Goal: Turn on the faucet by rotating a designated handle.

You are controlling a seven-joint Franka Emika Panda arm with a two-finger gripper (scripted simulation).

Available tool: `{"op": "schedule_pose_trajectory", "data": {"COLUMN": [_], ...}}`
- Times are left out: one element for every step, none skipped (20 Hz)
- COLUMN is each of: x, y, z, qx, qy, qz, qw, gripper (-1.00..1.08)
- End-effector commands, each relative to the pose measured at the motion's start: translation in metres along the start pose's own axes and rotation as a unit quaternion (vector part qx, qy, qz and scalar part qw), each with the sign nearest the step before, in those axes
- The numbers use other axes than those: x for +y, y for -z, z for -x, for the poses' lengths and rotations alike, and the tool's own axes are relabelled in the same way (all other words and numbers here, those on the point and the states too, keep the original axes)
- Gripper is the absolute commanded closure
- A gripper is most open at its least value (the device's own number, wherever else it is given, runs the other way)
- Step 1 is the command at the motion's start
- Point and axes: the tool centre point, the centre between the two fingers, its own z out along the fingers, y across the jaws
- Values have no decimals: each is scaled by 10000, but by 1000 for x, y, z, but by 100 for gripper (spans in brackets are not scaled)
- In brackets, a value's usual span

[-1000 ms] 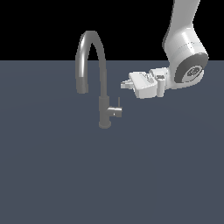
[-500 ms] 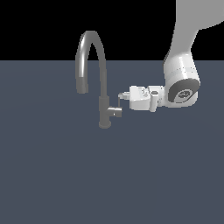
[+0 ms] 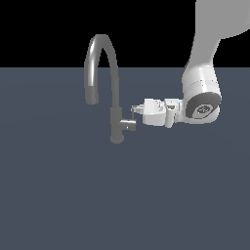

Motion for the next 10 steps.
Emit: {"op": "schedule_pose_trajectory", "data": {"x": [4, 6, 9, 11, 14, 16, 19, 22, 24, 27], "y": [0, 0, 0, 0, -1, 0, 0, -1, -1, -1], "z": [2, 3, 4, 5, 6, 7, 8, 9, 10, 11], "qx": [1, 1, 1, 1, 1, -2, -2, -2, -2, -2], "qy": [2, 2, 2, 2, 2, 4, 4, 4, 4, 4], "qz": [0, 0, 0, 0, 0, -1, -1, -1, -1, -1], "qw": [10000, 10000, 10000, 10000, 10000, 10000, 10000, 10000, 10000, 10000], "gripper": [108, 108, 108, 108, 108, 108, 108, 108, 108, 108]}}
